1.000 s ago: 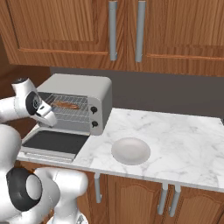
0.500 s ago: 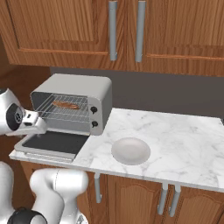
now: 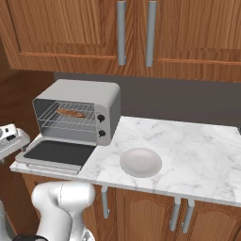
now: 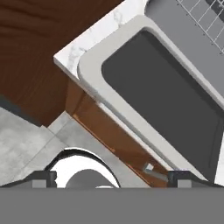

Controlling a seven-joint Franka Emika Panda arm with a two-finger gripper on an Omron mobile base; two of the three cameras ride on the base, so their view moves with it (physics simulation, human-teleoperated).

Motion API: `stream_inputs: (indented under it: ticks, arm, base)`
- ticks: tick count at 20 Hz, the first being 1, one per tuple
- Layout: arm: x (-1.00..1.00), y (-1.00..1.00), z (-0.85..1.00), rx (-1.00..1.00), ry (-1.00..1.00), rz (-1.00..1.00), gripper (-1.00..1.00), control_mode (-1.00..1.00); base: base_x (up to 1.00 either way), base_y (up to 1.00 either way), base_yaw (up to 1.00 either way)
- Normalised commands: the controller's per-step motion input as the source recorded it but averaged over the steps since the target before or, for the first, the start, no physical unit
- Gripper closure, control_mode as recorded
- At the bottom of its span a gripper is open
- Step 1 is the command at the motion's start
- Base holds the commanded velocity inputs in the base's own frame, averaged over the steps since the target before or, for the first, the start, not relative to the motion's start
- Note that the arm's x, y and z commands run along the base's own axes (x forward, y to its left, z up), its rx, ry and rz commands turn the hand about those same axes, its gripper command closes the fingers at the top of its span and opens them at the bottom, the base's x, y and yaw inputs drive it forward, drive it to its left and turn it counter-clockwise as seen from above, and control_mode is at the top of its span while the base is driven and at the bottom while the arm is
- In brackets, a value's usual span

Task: Pull the toaster oven rack outwards. Pick up the baguette from the plate and place it on the toaster oven rack. Close the toaster oven door fully and set the temperature to the lowest setting.

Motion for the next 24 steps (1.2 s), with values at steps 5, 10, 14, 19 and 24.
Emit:
stream_inputs:
  ticks: [5,10,14,19,24]
  arm:
    - [-0.12,0.36,-0.01,-0.21,0.00,0.53,-1.00,-1.00]
    - [0.02,0.15,-0.15,-0.16,0.00,0.51,-1.00,-1.00]
    - [0.06,0.00,-0.35,-0.12,-0.07,0.45,-1.00,-1.00]
    - [0.00,0.05,-0.52,-0.08,-0.12,0.35,-1.00,-1.00]
    - [0.03,0.22,-0.33,-0.03,-0.14,0.14,-1.00,-1.00]
  base:
    - [0.00,0.00,0.00]
    - [0.00,0.00,0.00]
    - [0.00,0.00,0.00]
    - [0.00,0.00,0.00]
    - [0.00,0.00,0.00]
